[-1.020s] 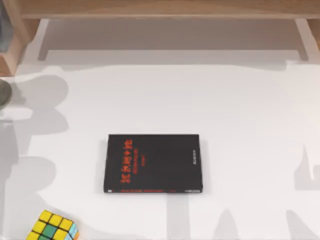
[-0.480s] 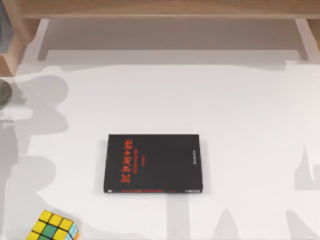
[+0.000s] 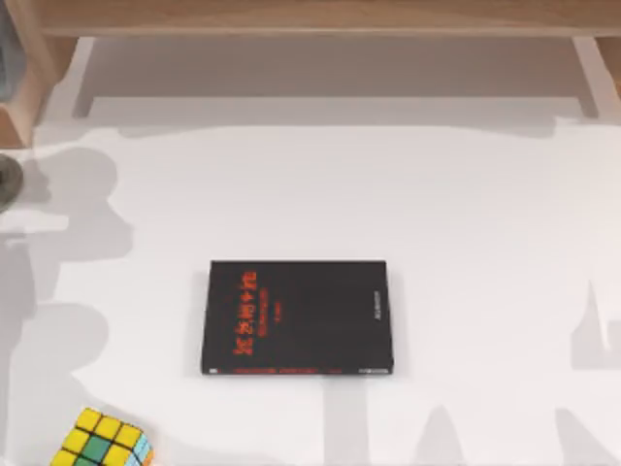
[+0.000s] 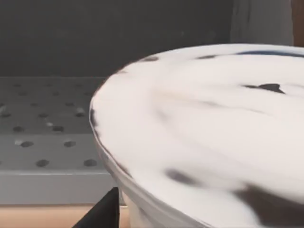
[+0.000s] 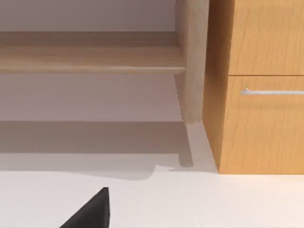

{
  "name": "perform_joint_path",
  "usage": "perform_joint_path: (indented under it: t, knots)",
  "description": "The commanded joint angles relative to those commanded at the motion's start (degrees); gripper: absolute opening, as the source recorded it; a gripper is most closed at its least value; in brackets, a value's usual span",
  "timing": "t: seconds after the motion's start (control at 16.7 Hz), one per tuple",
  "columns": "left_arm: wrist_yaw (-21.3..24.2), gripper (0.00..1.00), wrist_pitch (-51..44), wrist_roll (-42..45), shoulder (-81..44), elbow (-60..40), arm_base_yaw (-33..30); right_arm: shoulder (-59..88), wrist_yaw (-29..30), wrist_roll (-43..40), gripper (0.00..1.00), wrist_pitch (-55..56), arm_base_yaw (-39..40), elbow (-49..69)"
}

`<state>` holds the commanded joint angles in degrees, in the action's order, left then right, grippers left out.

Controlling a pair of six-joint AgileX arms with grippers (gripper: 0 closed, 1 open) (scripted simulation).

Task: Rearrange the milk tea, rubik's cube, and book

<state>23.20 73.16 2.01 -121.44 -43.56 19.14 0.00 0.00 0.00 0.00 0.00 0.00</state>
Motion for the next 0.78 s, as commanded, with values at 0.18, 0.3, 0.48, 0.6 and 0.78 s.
perform_joint_path:
  t: [0.18,0.3,0.48,0.6,0.78]
  knots:
    - [0.00,1.00,0.00,0.00,0.00,0.00,0.00,0.00,0.00,0.00,1.00,0.00,0.00,0.00]
    - [0.00,1.00,0.00,0.00,0.00,0.00,0.00,0.00,0.00,0.00,1.00,0.00,0.00,0.00]
    - [0.27,1.00,0.62,0.09,0.62,0.92,0.41,0.00,0.00,0.00,1.00,0.00,0.00,0.00]
    - [0.78,1.00,1.63,0.17,1.56,2.94,0.96,0.00,0.00,0.00,1.00,0.00,0.00,0.00]
    - [1.69,1.00,3.26,0.19,2.78,6.24,1.82,0.00,0.00,0.00,1.00,0.00,0.00,0.00]
